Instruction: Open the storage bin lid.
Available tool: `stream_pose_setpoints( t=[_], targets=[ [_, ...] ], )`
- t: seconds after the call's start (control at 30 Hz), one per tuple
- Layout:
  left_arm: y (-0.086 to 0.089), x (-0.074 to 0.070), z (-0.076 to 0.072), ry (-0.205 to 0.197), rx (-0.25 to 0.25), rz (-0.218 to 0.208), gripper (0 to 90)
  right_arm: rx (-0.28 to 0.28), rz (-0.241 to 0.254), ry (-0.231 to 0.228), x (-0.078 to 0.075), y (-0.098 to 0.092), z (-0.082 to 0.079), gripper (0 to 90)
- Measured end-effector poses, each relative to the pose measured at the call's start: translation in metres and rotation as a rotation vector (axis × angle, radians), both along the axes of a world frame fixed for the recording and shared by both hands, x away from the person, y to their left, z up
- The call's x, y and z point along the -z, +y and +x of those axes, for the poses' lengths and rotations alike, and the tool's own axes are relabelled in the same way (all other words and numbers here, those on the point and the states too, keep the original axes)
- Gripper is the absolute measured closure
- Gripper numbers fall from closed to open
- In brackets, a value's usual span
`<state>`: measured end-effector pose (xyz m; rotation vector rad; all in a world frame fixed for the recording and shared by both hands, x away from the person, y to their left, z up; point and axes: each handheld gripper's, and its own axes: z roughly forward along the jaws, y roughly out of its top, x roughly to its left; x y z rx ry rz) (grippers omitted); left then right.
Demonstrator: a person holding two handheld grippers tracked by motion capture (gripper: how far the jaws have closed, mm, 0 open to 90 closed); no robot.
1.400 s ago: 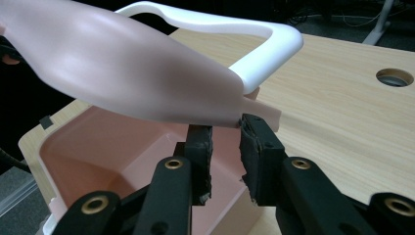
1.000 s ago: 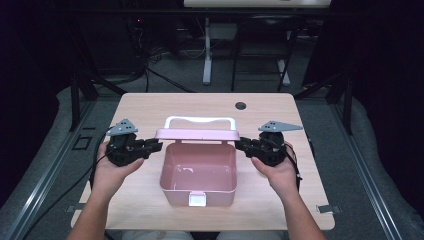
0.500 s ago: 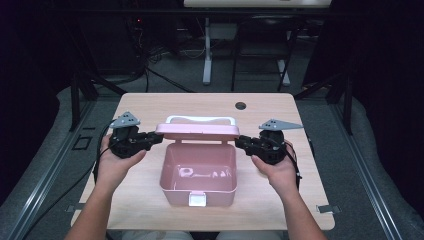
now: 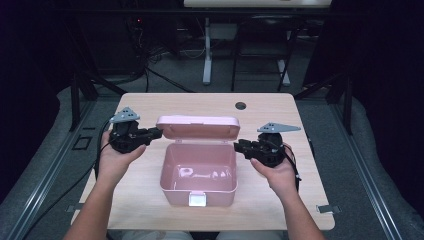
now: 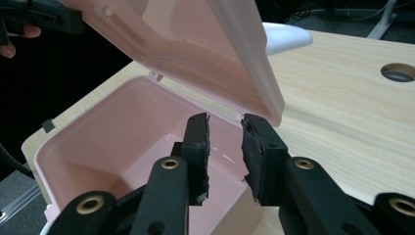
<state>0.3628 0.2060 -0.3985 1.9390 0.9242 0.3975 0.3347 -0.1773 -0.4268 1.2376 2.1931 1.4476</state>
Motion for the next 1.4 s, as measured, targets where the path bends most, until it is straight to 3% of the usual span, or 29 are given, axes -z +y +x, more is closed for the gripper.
stream_pose_setpoints(
  t=[0.2,0.3,0.47,0.6,0.8,1.07,1.4],
  targets=[
    [0.0,-0.001,0.003,0.0,-0.002,-0.004,82.9,0.002,0.001,0.019,0.004,0.0,0.0,69.1],
    [0.001,-0.002,0.005,-0.008,-0.015,-0.004,74.2,0.003,0.0,0.021,0.006,0.001,0.0,68.8],
    [0.0,-0.003,0.009,-0.015,-0.01,-0.011,72.6,0.004,-0.001,0.026,0.008,0.001,0.0,68.8],
    [-0.002,-0.004,0.017,-0.007,0.027,-0.052,67.2,0.001,-0.008,0.034,0.01,0.001,-0.001,68.5],
    [-0.008,-0.003,0.023,-0.02,-0.007,-0.018,74.8,0.001,-0.008,0.042,0.014,0.002,0.0,68.2],
    [-0.009,-0.002,0.028,-0.013,-0.019,-0.021,75.8,0.02,-0.041,0.059,0.021,0.004,0.0,63.8],
    [-0.009,-0.003,0.032,-0.001,-0.02,-0.027,76.1,0.027,-0.079,0.112,0.036,0.01,0.003,59.5]
  ],
)
